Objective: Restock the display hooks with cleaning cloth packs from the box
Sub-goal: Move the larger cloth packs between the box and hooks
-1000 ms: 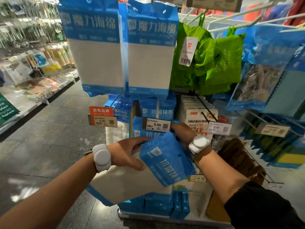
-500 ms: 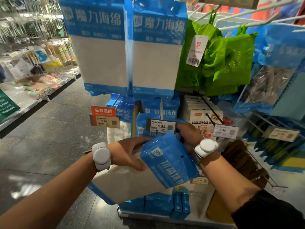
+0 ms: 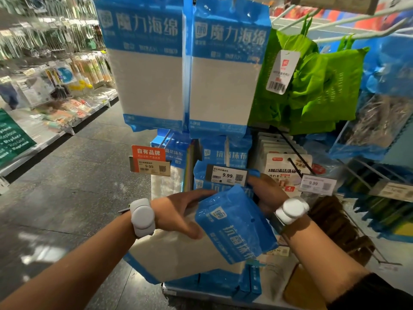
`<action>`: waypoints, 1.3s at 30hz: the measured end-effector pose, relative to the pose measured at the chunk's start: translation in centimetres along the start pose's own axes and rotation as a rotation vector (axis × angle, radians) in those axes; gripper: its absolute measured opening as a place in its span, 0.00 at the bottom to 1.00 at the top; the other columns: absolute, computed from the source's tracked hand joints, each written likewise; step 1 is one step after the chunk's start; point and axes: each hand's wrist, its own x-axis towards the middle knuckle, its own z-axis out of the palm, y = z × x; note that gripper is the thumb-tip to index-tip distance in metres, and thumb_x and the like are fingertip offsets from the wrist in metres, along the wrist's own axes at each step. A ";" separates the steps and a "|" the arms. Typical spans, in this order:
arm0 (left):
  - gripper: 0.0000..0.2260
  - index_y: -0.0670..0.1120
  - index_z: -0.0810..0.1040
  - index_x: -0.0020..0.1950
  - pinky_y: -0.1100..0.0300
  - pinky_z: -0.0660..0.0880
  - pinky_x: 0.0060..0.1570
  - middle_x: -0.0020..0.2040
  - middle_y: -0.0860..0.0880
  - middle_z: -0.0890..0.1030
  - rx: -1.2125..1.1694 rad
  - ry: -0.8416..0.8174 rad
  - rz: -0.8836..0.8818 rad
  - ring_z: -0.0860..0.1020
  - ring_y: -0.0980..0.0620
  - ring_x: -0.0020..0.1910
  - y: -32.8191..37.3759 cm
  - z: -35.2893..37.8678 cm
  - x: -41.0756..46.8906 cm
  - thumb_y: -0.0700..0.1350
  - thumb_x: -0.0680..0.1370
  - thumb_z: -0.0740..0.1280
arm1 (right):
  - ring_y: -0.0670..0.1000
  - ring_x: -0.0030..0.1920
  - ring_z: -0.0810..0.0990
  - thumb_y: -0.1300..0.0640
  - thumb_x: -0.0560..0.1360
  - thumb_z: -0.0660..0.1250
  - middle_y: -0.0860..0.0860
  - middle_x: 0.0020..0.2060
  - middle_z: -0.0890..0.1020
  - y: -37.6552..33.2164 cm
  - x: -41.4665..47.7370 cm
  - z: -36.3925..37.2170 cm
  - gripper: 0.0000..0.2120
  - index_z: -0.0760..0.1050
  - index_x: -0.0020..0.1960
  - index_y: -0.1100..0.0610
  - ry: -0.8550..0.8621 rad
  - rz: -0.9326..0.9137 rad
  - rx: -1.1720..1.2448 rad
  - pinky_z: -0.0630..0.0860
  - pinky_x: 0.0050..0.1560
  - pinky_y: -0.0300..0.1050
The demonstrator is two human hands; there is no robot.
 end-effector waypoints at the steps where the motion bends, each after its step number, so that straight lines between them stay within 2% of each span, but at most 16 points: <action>1: 0.42 0.60 0.61 0.80 0.47 0.70 0.74 0.74 0.62 0.73 -0.002 0.000 0.003 0.72 0.59 0.73 0.0 0.0 0.1 0.47 0.71 0.80 | 0.63 0.53 0.85 0.62 0.77 0.69 0.62 0.52 0.86 0.1 0.4 0.0 0.12 0.80 0.59 0.63 -0.013 0.014 -0.003 0.81 0.57 0.60; 3: 0.41 0.61 0.63 0.78 0.47 0.71 0.73 0.72 0.61 0.75 -0.008 0.008 -0.006 0.74 0.59 0.72 -0.2 0.1 0.3 0.47 0.71 0.80 | 0.63 0.53 0.85 0.58 0.76 0.72 0.62 0.52 0.86 0.0 1.4 0.1 0.14 0.81 0.59 0.63 0.006 0.021 -0.020 0.81 0.58 0.62; 8: 0.28 0.62 0.73 0.67 0.50 0.78 0.65 0.61 0.62 0.83 0.059 0.015 -0.099 0.81 0.60 0.61 -0.7 0.2 0.7 0.50 0.71 0.80 | 0.58 0.44 0.87 0.54 0.75 0.74 0.59 0.48 0.86 -1.8 5.3 0.3 0.13 0.81 0.56 0.59 0.091 -0.021 -0.059 0.84 0.39 0.51; 9: 0.26 0.61 0.75 0.65 0.50 0.79 0.65 0.60 0.62 0.83 0.064 0.020 -0.116 0.82 0.60 0.59 -0.9 0.2 0.7 0.51 0.70 0.80 | 0.57 0.43 0.87 0.52 0.73 0.76 0.58 0.48 0.87 -2.3 6.3 0.4 0.13 0.81 0.54 0.57 0.098 -0.030 -0.092 0.84 0.41 0.53; 11: 0.27 0.58 0.76 0.66 0.49 0.79 0.64 0.60 0.60 0.84 0.049 0.026 -0.131 0.82 0.58 0.59 -1.4 0.5 0.8 0.54 0.69 0.80 | 0.58 0.48 0.86 0.49 0.68 0.79 0.56 0.50 0.87 -2.9 9.1 0.0 0.14 0.81 0.50 0.53 0.131 -0.080 -0.170 0.82 0.55 0.61; 14: 0.32 0.56 0.75 0.69 0.49 0.78 0.65 0.61 0.59 0.83 0.010 0.063 -0.157 0.82 0.58 0.61 -2.5 0.7 1.0 0.55 0.67 0.80 | 0.60 0.55 0.83 0.48 0.71 0.77 0.58 0.58 0.84 -2.9 13.9 -1.0 0.10 0.79 0.46 0.50 0.187 -0.152 -0.298 0.78 0.63 0.61; 15: 0.32 0.56 0.75 0.69 0.48 0.78 0.65 0.61 0.59 0.83 -0.018 0.072 -0.177 0.82 0.58 0.61 -3.0 0.6 1.0 0.55 0.67 0.80 | 0.60 0.57 0.82 0.45 0.71 0.75 0.58 0.59 0.83 -3.1 14.5 -1.0 0.12 0.79 0.48 0.51 0.213 -0.157 -0.366 0.77 0.64 0.60; 17: 0.32 0.56 0.76 0.69 0.47 0.78 0.66 0.62 0.58 0.83 -0.056 0.096 -0.191 0.82 0.57 0.62 -3.8 0.8 1.0 0.54 0.67 0.81 | 0.60 0.61 0.80 0.39 0.72 0.73 0.57 0.63 0.81 -3.7 13.6 -0.3 0.24 0.79 0.61 0.53 0.276 -0.177 -0.463 0.76 0.65 0.55; 20: 0.33 0.55 0.76 0.70 0.46 0.77 0.67 0.63 0.56 0.83 -0.137 0.161 -0.219 0.81 0.55 0.64 -5.6 0.8 0.6 0.52 0.66 0.82 | 0.59 0.65 0.77 0.42 0.76 0.70 0.55 0.68 0.77 -3.3 13.3 0.4 0.30 0.71 0.73 0.56 0.323 -0.237 -0.487 0.74 0.64 0.49; 26: 0.30 0.55 0.78 0.67 0.44 0.78 0.64 0.60 0.53 0.85 -0.289 0.290 -0.275 0.83 0.50 0.61 -8.6 1.2 -1.2 0.49 0.67 0.82 | 0.59 0.61 0.80 0.54 0.79 0.68 0.58 0.60 0.82 -1.2 11.0 1.0 0.15 0.78 0.62 0.60 0.325 -0.429 -0.462 0.76 0.60 0.50; 28: 0.27 0.50 0.78 0.67 0.45 0.80 0.61 0.59 0.48 0.86 -0.462 0.309 -0.264 0.83 0.44 0.60 -9.1 1.7 -1.4 0.39 0.69 0.80 | 0.58 0.59 0.81 0.53 0.76 0.71 0.56 0.58 0.83 0.3 9.7 0.4 0.17 0.79 0.61 0.61 0.325 -0.477 -0.393 0.77 0.59 0.53; 30: 0.28 0.46 0.77 0.67 0.47 0.82 0.56 0.58 0.43 0.86 -0.635 0.307 -0.232 0.84 0.42 0.57 -9.1 2.1 -1.4 0.37 0.67 0.77 | 0.58 0.56 0.82 0.51 0.72 0.72 0.56 0.53 0.84 3.3 9.6 -0.7 0.17 0.78 0.56 0.60 0.363 -0.505 -0.392 0.78 0.58 0.61; 33: 0.34 0.41 0.77 0.68 0.46 0.82 0.56 0.60 0.37 0.84 -0.793 0.351 -0.176 0.84 0.39 0.56 -9.1 2.9 -1.5 0.42 0.63 0.79 | 0.55 0.49 0.80 0.51 0.73 0.68 0.56 0.47 0.81 6.5 6.0 0.3 0.16 0.76 0.53 0.63 0.440 -0.439 -0.314 0.78 0.54 0.58; 35: 0.35 0.41 0.77 0.69 0.41 0.80 0.60 0.62 0.36 0.83 -0.830 0.383 -0.160 0.83 0.36 0.59 -9.2 3.5 -1.2 0.44 0.63 0.80 | 0.56 0.43 0.77 0.43 0.69 0.69 0.58 0.42 0.79 8.3 3.1 1.5 0.26 0.76 0.53 0.65 0.420 -0.343 -0.144 0.76 0.50 0.53; 37: 0.35 0.42 0.76 0.70 0.36 0.78 0.62 0.63 0.36 0.82 -0.834 0.392 -0.155 0.81 0.33 0.61 -9.2 4.0 -0.9 0.45 0.64 0.80 | 0.60 0.42 0.83 0.34 0.66 0.73 0.61 0.41 0.84 9.0 1.4 2.4 0.32 0.79 0.49 0.63 0.338 -0.194 -0.097 0.81 0.50 0.55; 39: 0.34 0.41 0.76 0.70 0.36 0.78 0.61 0.62 0.35 0.82 -0.804 0.385 -0.141 0.81 0.32 0.60 -8.7 4.5 -0.7 0.45 0.65 0.81 | 0.58 0.48 0.87 0.39 0.68 0.77 0.56 0.44 0.87 8.5 0.3 2.8 0.22 0.82 0.49 0.57 0.217 -0.087 -0.079 0.83 0.54 0.56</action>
